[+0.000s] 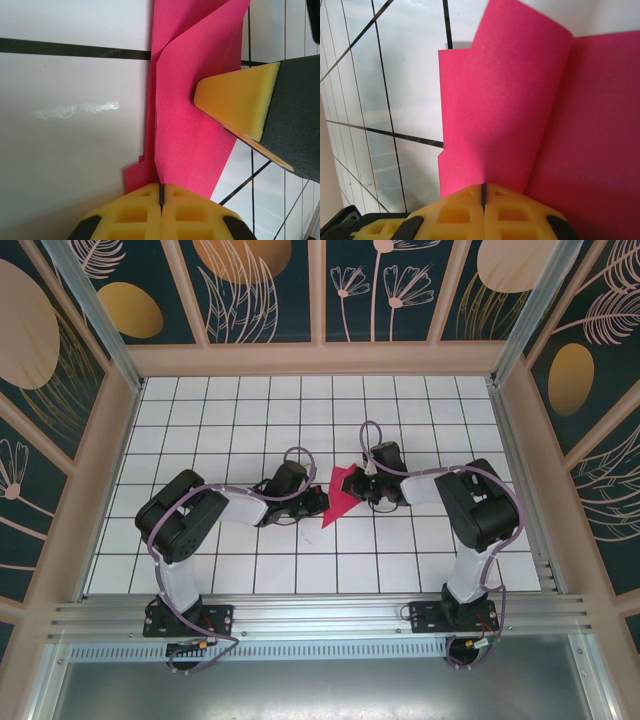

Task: Fold a paper plane with a square sheet of paper (pick it up from the middle)
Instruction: Fourth fold the wing at the center of the table.

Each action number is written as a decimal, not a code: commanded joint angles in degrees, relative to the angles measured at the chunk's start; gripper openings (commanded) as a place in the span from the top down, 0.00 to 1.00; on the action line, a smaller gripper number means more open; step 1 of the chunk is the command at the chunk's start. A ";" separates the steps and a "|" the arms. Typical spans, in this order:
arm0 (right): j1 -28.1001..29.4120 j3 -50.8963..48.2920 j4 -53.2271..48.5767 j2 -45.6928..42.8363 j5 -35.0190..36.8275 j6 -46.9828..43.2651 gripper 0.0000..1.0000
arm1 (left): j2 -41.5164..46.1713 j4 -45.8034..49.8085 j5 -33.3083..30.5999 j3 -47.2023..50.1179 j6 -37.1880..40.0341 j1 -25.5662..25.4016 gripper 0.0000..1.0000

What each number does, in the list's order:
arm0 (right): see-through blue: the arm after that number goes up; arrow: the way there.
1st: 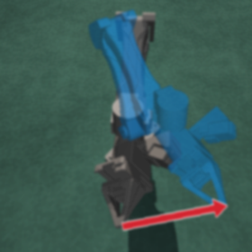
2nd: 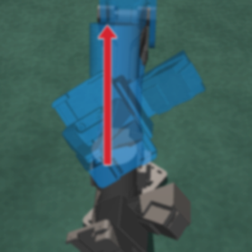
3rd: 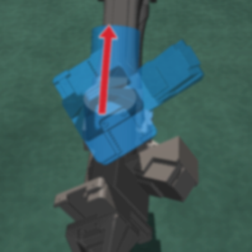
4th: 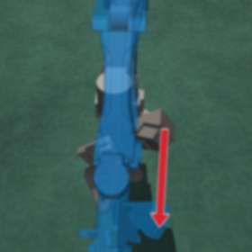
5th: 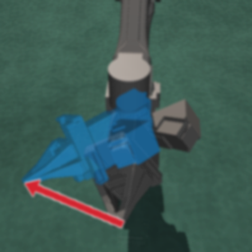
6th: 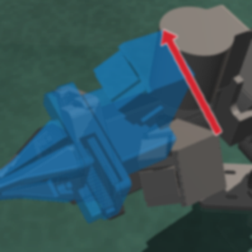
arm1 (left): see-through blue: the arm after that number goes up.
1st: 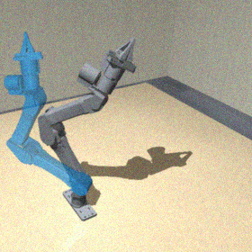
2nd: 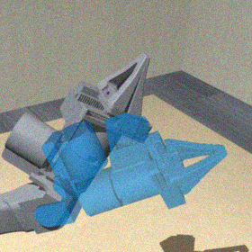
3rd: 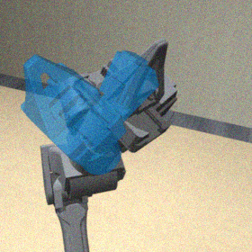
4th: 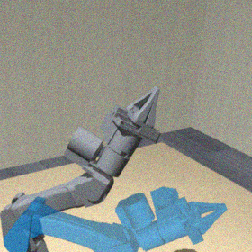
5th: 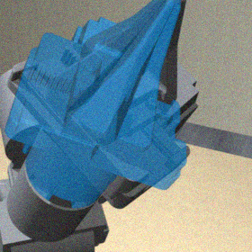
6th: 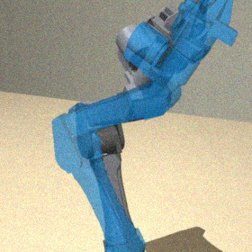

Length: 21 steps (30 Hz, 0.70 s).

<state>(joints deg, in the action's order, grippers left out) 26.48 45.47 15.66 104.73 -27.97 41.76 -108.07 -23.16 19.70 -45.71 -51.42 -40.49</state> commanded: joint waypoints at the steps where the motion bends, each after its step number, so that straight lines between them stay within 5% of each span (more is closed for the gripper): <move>1: -0.99 2.54 -1.51 -0.75 0.30 -2.18 1.00 | -6.51 8.76 -6.58 1.22 2.51 -0.59 1.00; 21: -5.49 3.60 -0.17 4.55 -0.52 -3.22 1.00 | -6.17 9.61 -6.87 1.57 2.66 -0.56 1.00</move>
<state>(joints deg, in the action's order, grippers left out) 22.68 49.34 15.53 107.96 -29.10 39.42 -108.05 -22.28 19.53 -46.19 -51.05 -40.58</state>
